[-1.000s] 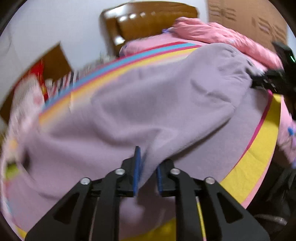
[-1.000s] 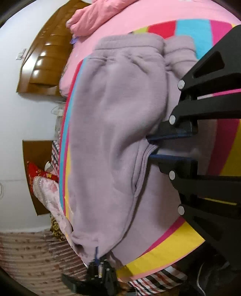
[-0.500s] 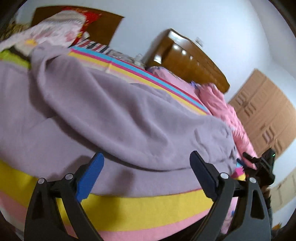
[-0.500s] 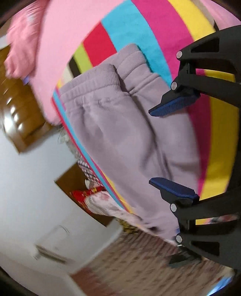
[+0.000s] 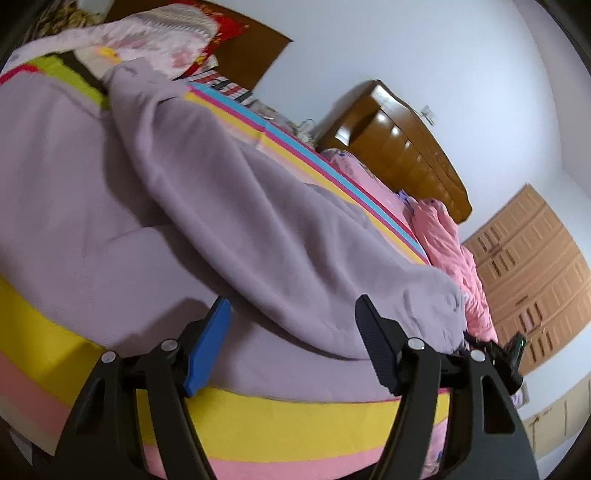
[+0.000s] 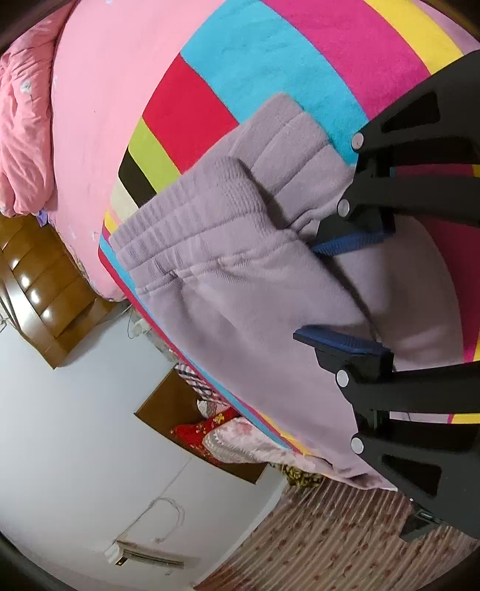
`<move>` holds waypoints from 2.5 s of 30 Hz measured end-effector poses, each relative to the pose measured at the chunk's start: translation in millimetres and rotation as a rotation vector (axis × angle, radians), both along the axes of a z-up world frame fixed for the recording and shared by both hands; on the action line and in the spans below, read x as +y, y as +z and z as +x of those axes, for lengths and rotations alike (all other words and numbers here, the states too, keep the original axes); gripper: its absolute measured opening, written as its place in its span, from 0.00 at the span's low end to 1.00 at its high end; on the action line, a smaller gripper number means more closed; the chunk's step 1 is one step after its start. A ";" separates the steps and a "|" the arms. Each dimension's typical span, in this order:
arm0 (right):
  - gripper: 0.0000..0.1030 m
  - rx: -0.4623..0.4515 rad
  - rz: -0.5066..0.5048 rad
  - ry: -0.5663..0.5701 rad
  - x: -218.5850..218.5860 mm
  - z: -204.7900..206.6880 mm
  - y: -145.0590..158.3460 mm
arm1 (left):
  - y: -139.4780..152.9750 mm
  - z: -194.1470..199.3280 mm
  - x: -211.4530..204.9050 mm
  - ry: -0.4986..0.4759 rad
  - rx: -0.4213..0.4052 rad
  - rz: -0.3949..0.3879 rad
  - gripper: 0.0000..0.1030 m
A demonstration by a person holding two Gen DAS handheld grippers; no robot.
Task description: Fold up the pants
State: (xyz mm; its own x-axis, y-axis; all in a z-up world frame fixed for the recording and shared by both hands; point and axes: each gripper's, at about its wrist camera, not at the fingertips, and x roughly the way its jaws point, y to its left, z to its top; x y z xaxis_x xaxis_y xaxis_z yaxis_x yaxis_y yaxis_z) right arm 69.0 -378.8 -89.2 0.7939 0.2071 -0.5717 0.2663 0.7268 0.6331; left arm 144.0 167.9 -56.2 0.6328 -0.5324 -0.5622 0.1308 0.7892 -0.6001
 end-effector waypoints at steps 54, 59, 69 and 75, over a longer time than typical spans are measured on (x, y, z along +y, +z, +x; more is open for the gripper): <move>0.34 -0.035 -0.346 -0.064 36.3 -78.2 47.2 | -5.3 4.1 25.0 0.039 0.020 0.149 0.37; 0.34 -0.079 -0.422 0.337 137.7 -32.4 45.3 | -8.5 2.4 13.4 0.041 0.009 0.205 0.05; 0.58 -0.020 -0.766 0.571 239.7 2.3 2.9 | -16.7 -2.8 16.8 0.060 0.012 0.197 0.08; 0.66 0.014 -0.625 0.626 208.0 6.6 32.6 | 18.1 -15.5 15.1 0.224 -0.012 0.370 0.53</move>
